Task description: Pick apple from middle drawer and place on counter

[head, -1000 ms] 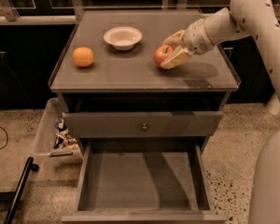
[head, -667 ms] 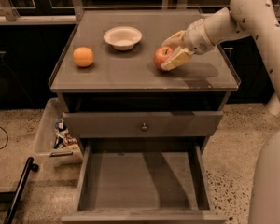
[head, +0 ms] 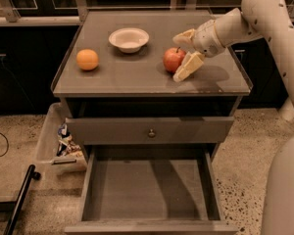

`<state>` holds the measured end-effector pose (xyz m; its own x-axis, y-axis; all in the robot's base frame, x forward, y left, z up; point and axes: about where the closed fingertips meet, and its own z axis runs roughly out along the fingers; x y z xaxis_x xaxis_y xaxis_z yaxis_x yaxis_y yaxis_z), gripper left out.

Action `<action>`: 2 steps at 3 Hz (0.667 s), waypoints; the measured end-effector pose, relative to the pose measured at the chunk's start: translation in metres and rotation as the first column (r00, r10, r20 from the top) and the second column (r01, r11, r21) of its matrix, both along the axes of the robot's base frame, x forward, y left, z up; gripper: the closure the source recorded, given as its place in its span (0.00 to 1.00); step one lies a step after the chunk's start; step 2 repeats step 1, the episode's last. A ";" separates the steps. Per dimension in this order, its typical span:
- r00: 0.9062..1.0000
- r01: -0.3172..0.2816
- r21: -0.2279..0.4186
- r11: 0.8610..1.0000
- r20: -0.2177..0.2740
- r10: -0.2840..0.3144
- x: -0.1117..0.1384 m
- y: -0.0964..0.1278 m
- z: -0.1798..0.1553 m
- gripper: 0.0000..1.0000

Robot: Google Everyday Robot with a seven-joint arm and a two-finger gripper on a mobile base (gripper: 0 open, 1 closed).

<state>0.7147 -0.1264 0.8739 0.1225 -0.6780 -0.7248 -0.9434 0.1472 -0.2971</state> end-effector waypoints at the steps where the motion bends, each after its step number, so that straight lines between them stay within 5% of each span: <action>1: 1.000 0.000 0.000 1.000 0.000 0.000 0.000 0.000 0.000 0.00; 2: 1.000 0.000 0.000 1.000 0.000 0.000 0.000 0.000 0.000 0.00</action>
Offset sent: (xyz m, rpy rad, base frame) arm 0.0000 0.0000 0.0000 0.0000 0.0000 0.0000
